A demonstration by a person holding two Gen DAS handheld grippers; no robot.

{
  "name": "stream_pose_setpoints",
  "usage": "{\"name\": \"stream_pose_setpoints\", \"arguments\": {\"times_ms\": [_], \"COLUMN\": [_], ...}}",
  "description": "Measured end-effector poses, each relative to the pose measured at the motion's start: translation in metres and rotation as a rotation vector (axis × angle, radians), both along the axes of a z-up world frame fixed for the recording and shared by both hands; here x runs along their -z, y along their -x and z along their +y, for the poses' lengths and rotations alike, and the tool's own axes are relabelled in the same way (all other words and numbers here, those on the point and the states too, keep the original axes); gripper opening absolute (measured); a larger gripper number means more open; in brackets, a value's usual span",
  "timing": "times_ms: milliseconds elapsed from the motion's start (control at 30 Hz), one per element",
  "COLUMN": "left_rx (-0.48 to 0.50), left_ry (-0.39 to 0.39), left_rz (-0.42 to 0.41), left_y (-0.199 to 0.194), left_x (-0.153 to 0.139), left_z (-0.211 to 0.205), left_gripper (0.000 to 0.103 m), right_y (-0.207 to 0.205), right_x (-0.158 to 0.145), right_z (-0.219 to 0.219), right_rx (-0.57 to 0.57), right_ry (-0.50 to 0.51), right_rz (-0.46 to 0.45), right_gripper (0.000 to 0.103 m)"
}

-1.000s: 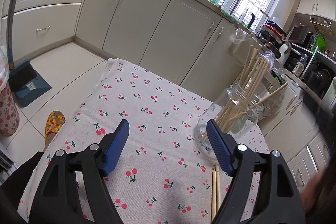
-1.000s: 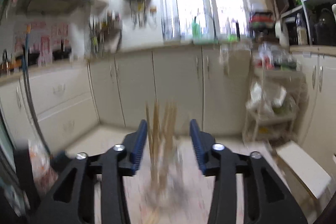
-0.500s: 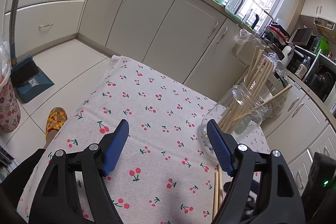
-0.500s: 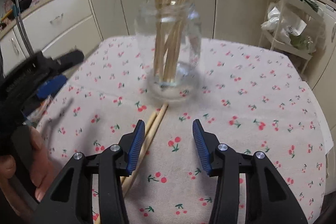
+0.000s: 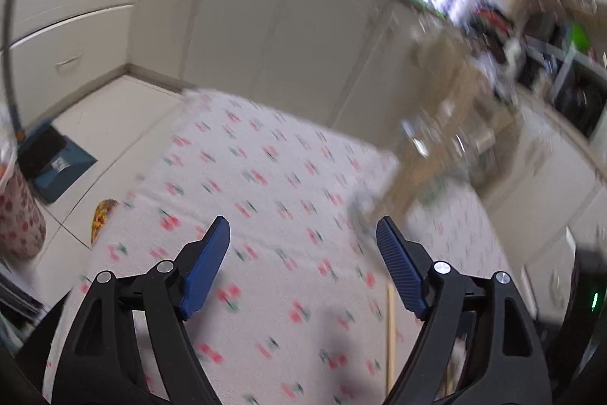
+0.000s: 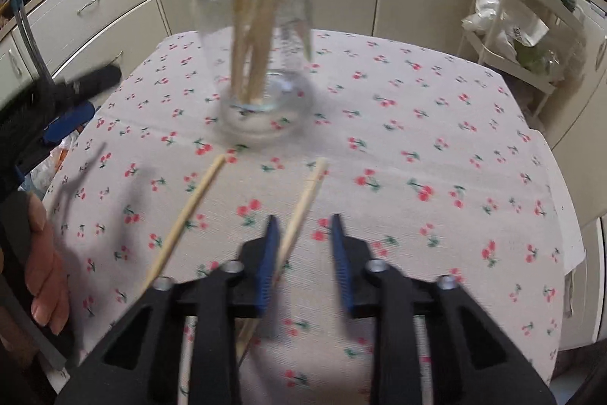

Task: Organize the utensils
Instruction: 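Lower both open tools toward the last two wooden sticks on the cloth, then close the left tool on one stick while the right tool closes on the other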

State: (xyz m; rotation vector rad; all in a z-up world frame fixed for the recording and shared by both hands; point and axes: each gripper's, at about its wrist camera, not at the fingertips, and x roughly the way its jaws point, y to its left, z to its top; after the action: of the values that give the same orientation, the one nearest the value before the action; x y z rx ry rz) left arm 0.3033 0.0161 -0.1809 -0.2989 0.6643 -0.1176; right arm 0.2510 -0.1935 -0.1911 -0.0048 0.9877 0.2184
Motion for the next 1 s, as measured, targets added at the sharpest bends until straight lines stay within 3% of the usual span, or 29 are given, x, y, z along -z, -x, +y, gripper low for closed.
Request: {"name": "stream_pose_setpoints", "arguments": {"times_ms": [167,567,933,1000], "left_rx": [0.095,0.169,0.201,0.224], "left_ry": [-0.085,-0.322,-0.392,-0.386], "left_rz": [0.062,0.145,0.199,0.211], "left_y": [0.007,0.012,0.009,0.007], "left_x": [0.0,0.003,0.021,0.026], "left_z": [-0.035,-0.094,-0.109,-0.11], "left_gripper": [0.076,0.076,0.076,0.067], "right_y": [0.001,0.004,0.004,0.003], "right_x": [-0.001,0.001,0.0,-0.001], "right_z": [-0.022,-0.049,-0.054,-0.054], "right_rx": [0.02,0.027,0.026,0.036], "right_ry": [-0.075,-0.168,-0.179,-0.174], "right_rz": [0.036,0.07,0.085,0.08], "right_gripper": [0.017,0.016,0.017,0.019]}}
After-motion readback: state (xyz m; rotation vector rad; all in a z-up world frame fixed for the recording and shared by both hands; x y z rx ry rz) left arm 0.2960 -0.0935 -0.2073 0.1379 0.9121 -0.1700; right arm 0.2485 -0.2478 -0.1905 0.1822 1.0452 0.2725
